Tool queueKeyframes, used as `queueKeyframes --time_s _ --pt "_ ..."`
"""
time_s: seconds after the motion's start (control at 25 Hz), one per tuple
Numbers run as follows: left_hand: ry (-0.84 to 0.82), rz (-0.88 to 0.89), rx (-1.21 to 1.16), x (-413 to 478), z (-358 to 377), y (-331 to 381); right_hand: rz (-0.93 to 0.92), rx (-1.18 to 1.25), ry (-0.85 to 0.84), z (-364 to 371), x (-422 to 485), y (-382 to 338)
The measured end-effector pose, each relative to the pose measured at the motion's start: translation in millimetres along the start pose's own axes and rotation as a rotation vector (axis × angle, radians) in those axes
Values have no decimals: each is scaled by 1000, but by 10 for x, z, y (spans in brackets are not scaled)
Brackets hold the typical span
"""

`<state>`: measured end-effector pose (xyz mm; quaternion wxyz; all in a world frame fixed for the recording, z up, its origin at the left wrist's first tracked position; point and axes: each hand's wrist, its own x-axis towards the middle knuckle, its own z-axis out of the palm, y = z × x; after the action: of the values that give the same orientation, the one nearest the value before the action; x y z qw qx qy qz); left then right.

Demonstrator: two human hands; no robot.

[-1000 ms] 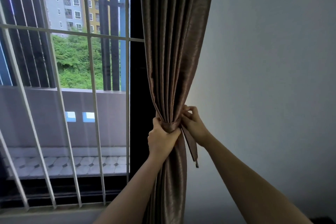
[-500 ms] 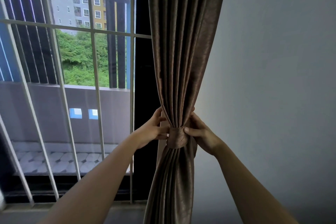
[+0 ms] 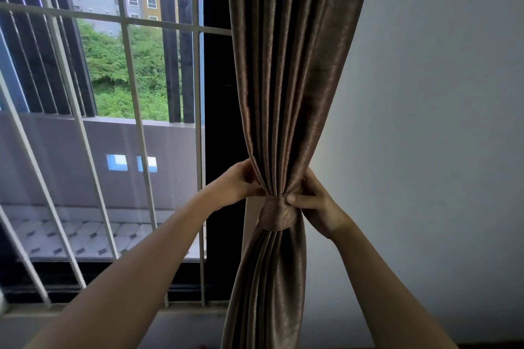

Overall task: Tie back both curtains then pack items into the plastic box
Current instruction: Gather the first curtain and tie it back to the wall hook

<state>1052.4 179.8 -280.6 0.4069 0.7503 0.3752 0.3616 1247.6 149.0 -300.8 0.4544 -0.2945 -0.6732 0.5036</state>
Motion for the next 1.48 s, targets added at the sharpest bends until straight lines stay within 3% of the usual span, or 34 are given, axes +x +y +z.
queueKeyframes --time_s 0.08,0.24,0.44,0.56,0.76,0.88,1.04,1.16,1.32,1.48 --pt "44 25 69 -7 5 -31 -6 22 25 31 -43 20" --pt "258 165 461 19 -43 -96 -16 -54 84 48 -110 20" --pt "379 339 415 -72 58 -66 -4 -97 166 57 -164 31" --pt "331 310 291 -153 78 -29 3 -108 155 85 -173 13" --pt "218 16 616 -262 -238 -69 52 -191 83 123 -99 -32" --pt "208 38 736 -235 -438 -3 113 -299 24 183 -14 -59" --pt "133 -40 346 -165 -440 104 72 -379 102 196 103 -115" --pt "87 -82 304 -40 -454 186 19 -317 154 175 178 -81" --pt "-78 -186 48 -5 -551 268 53 -262 125 147 232 -28" --pt "117 -65 540 85 -579 139 54 -266 92 124 253 0"
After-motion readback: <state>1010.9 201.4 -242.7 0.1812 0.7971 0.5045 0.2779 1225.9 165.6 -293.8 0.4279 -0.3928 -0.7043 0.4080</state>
